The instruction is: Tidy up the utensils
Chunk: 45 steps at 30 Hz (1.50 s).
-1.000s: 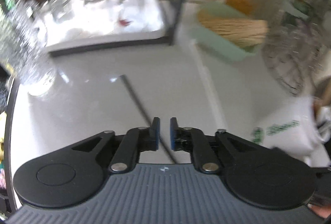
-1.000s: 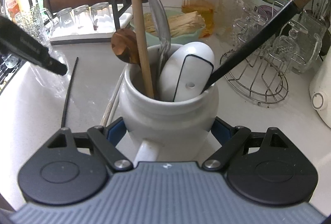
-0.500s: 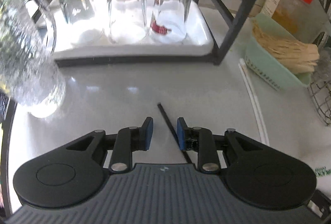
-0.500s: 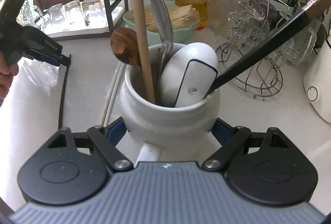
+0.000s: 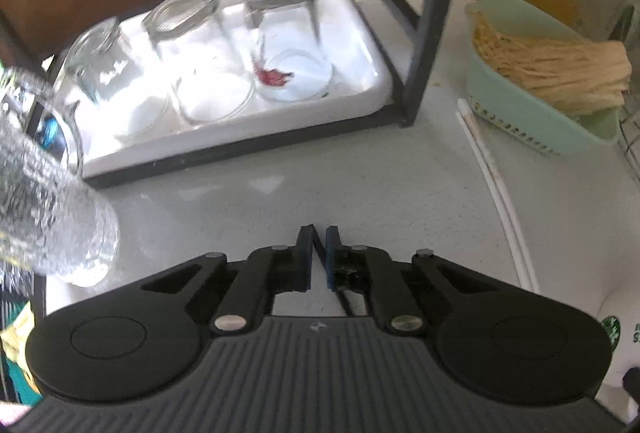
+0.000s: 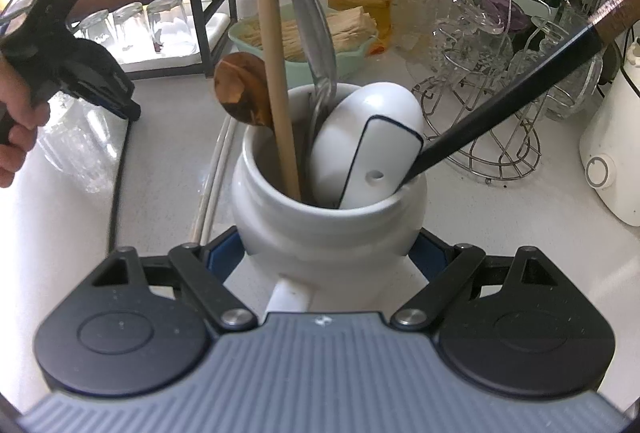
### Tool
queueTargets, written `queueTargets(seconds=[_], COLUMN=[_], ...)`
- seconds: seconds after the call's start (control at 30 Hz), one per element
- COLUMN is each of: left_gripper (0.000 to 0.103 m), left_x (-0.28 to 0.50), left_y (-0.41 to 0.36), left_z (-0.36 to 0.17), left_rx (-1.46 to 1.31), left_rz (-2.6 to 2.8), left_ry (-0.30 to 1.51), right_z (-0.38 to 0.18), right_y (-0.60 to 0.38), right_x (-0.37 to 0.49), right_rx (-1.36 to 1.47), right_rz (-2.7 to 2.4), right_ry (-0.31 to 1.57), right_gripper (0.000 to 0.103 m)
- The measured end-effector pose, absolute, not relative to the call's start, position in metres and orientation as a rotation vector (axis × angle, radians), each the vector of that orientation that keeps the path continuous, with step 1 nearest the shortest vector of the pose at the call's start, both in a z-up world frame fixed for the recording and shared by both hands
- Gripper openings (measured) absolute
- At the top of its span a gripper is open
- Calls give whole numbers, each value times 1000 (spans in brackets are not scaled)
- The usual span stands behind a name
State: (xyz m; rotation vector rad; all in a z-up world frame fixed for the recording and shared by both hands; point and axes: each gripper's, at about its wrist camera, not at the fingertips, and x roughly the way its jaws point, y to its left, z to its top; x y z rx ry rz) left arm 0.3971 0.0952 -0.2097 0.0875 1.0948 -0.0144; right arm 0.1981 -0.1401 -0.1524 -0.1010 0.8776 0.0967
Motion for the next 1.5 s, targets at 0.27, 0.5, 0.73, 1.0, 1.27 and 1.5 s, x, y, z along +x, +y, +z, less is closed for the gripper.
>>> queueTargets(seconds=[0.27, 0.5, 0.73, 1.0, 1.27, 1.5], left_gripper=[3, 3, 3, 3, 2, 2], left_x=[384, 355, 315, 276, 254, 246], left_y=[98, 94, 85, 70, 54, 42], left_z=[-194, -149, -94, -43, -20, -18], left_rx=[39, -19, -71, -103, -85, -59], left_rz=[-72, -127, -192, -236, -279, -294], left_ry=[1079, 998, 901, 818, 805, 806], right_z=[-152, -153, -154, -157, -159, -159], right_y=[-143, -146, -144, -145, -146, -146], right_x=[198, 199, 203, 206, 204, 204], right_rx=[-105, -113, -124, -133, -131, -134], right_rz=[108, 132, 170, 201, 210, 222], right_ry=[874, 863, 845, 822, 802, 796], right_gripper=[90, 90, 90, 90, 90, 90])
